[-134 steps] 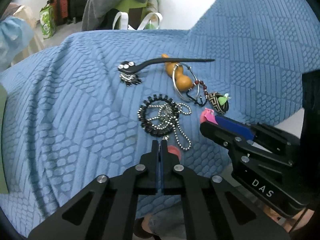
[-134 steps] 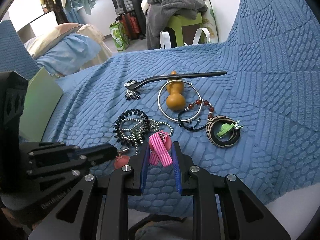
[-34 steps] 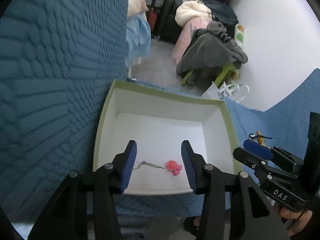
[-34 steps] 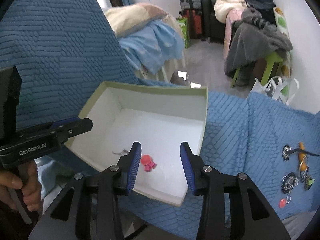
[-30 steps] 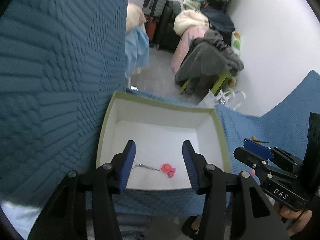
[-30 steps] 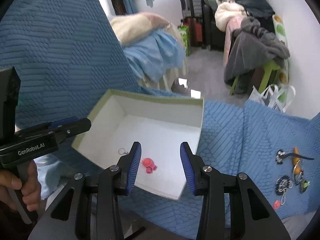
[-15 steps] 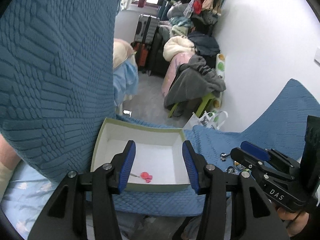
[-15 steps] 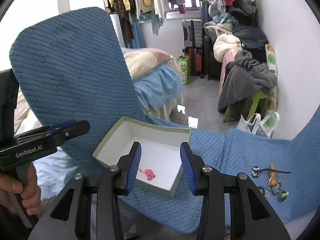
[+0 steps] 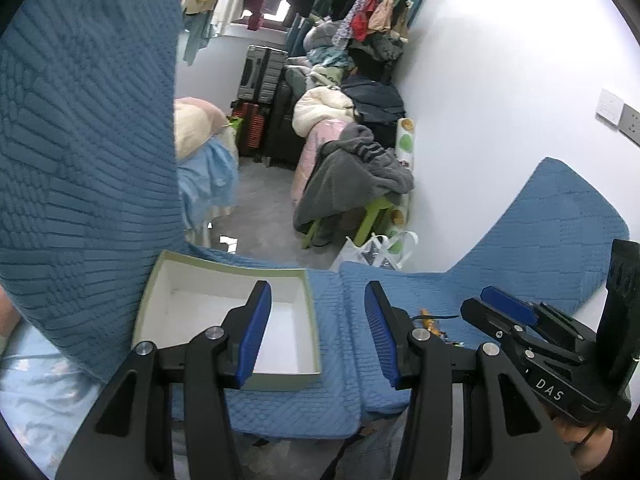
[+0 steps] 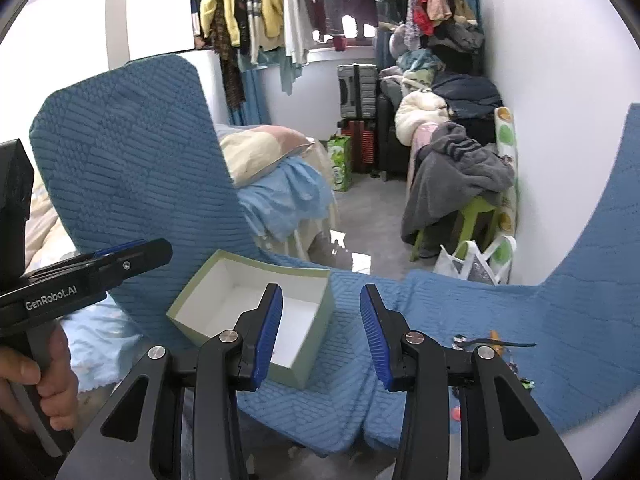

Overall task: Organize jewelry
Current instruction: 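Move the right tool back to the jewelry pile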

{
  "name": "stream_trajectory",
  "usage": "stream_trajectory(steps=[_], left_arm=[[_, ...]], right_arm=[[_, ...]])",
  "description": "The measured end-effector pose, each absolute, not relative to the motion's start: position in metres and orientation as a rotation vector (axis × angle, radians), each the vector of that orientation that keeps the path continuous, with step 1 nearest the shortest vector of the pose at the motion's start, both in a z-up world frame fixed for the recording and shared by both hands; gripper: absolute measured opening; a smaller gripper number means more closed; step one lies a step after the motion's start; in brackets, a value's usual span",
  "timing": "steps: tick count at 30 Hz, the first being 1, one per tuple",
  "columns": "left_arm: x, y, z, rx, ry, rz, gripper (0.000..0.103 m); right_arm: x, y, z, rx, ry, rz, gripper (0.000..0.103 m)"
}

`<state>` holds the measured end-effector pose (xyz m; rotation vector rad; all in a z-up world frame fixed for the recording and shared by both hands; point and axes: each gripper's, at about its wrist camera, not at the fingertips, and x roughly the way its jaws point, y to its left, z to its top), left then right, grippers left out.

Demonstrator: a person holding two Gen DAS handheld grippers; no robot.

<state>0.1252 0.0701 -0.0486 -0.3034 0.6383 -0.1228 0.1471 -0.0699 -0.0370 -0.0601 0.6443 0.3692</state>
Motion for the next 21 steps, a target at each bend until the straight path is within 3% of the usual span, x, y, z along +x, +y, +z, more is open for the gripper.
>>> stream_trajectory(steps=[21], left_arm=[[0.134,-0.016,-0.058,-0.279,0.685,-0.218,0.049]], right_arm=[[0.113,-0.183,-0.043,-0.004,0.622,0.22,0.038]])
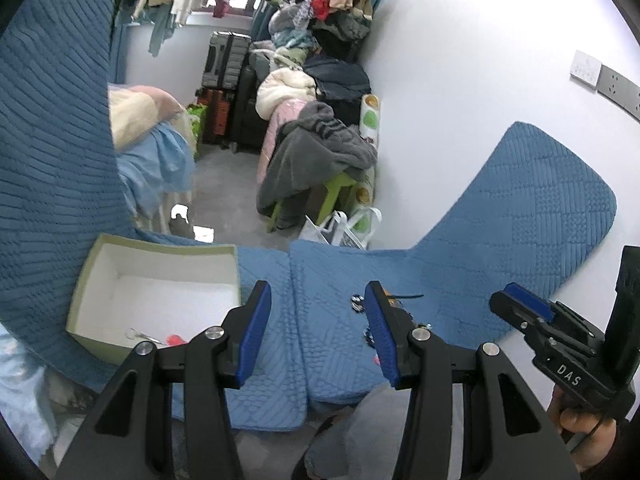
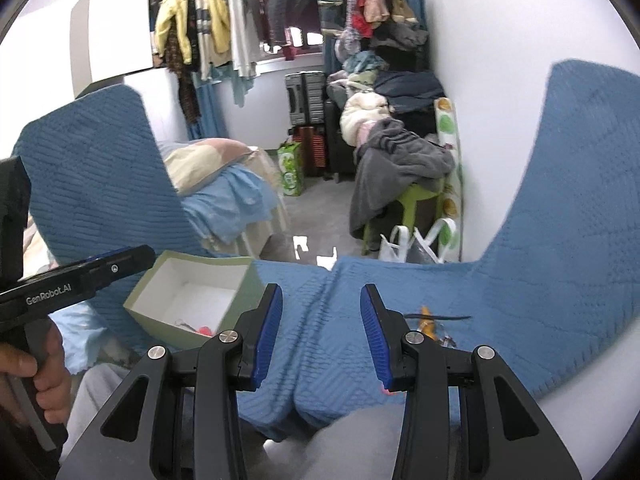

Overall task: Organize jewelry
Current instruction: 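Move the right tool back to the jewelry pile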

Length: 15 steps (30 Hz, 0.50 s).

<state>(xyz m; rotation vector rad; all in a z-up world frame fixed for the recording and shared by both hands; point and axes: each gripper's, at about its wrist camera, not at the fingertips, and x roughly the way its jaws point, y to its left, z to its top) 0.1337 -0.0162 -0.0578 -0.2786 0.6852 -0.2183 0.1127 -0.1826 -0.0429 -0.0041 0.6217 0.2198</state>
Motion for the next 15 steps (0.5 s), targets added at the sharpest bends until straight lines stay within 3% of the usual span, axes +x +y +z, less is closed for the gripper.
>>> stream_trajectory(steps=[15], left_arm=[[0.164,-0.092,-0.103,-0.265,0.81,-0.323,0.049]], right_arm=[[0.102,-0.289,-0.08,0.078,0.681,0.069,0.038]])
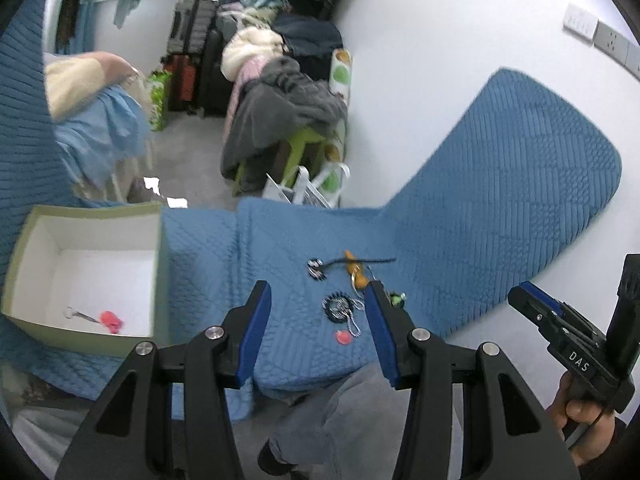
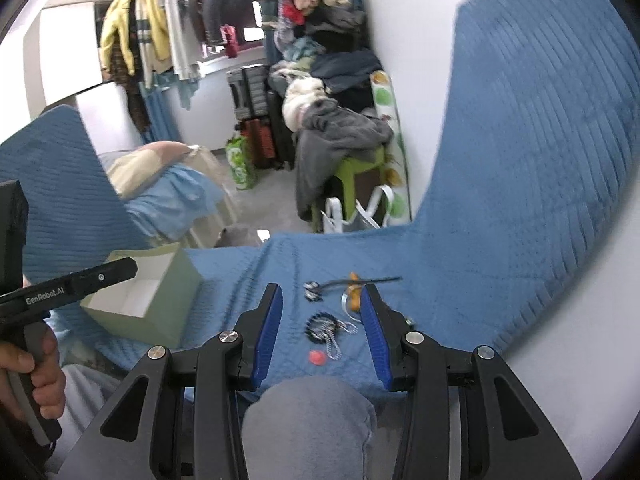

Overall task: Organize jewelry
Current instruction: 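Move the right tool back to the jewelry pile, then grasp the green-tasseled round pendant with the right gripper while the left grasps the black hair tie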

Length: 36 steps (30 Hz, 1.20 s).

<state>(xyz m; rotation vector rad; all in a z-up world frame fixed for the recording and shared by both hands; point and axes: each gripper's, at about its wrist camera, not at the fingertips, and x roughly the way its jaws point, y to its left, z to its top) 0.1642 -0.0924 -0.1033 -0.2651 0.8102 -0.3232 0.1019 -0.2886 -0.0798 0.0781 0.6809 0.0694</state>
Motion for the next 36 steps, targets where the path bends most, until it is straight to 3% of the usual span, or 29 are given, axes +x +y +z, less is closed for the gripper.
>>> stream_trajectory(steps=[20,27,36], left_arm=[[0.246,-0.166,-0.219,-0.277,1.047,-0.392,0.046],[0.269,-0.177,-0.259,-0.274,1.118,-0.412,0.038],[0.288,-0.192,-0.287,-0.216,1.146,-0.428,0.036]], right_arm=[[0.178,-0.358,-0.189,0.191,0.876,0.006,0.037],[0.211,-0.374,-0.235,0.275,0.957,-0.023,0.027],[0.236,-0.388,-0.274,0.324,1.029,-0.044,0.025]])
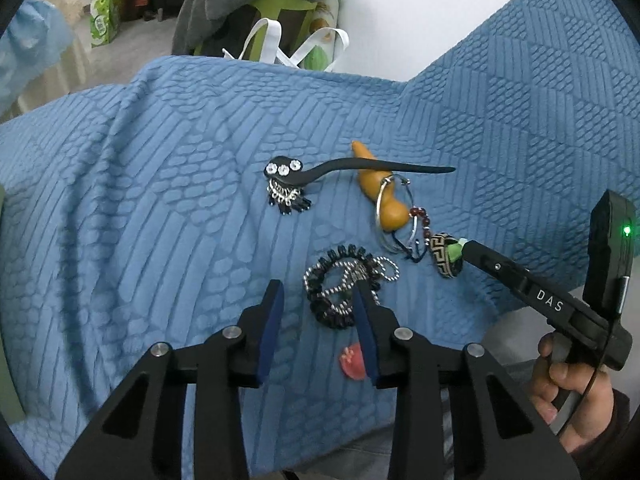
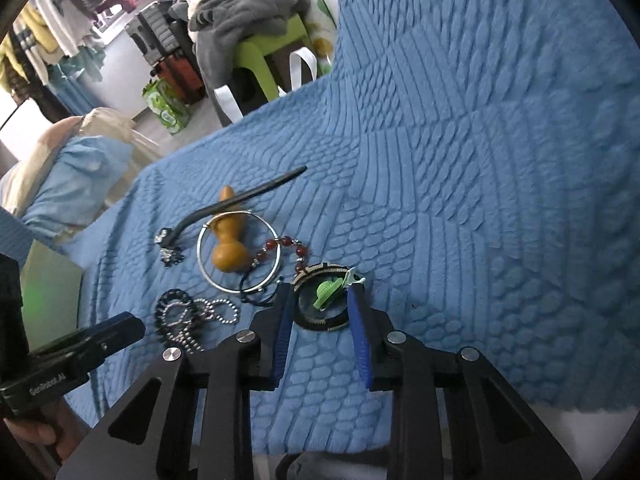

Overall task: Organize jewelry
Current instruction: 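Grasp the green-tasseled round pendant with the right gripper while the left grasps the black hair tie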

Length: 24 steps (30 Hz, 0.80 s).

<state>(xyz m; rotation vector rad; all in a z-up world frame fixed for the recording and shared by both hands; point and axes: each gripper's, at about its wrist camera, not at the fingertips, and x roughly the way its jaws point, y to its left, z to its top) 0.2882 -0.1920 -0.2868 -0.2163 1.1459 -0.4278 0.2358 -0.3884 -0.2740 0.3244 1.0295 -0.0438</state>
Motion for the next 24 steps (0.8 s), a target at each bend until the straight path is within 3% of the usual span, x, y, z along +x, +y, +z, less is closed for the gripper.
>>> stream_trajectory(steps=[12,16,19,24], left_arm=[[0.302,-0.203,-0.3,-0.162,1.155,-0.443,0.029],[0.304,-0.207,-0.302,-0.145,1.148,-0.449,0.028],[0.305,-0.211,-0.304,-0.132,1.153,-0.45,0.014],[0.301,-0.212,-0.301,-0.125,1.15,-0.457,0.009]], right_arm=[[0.253,-0.388,-0.289,0.316,1.057,-0.044,0.024],[0.259,-0.384,-0.295,0.308,1.063,-0.036,0.019],[0.262,-0.382,-0.294,0.312,1.055,-0.029,0.019],[0.26,-0.375,-0.282,0.28,1.011,-0.017,0.018]])
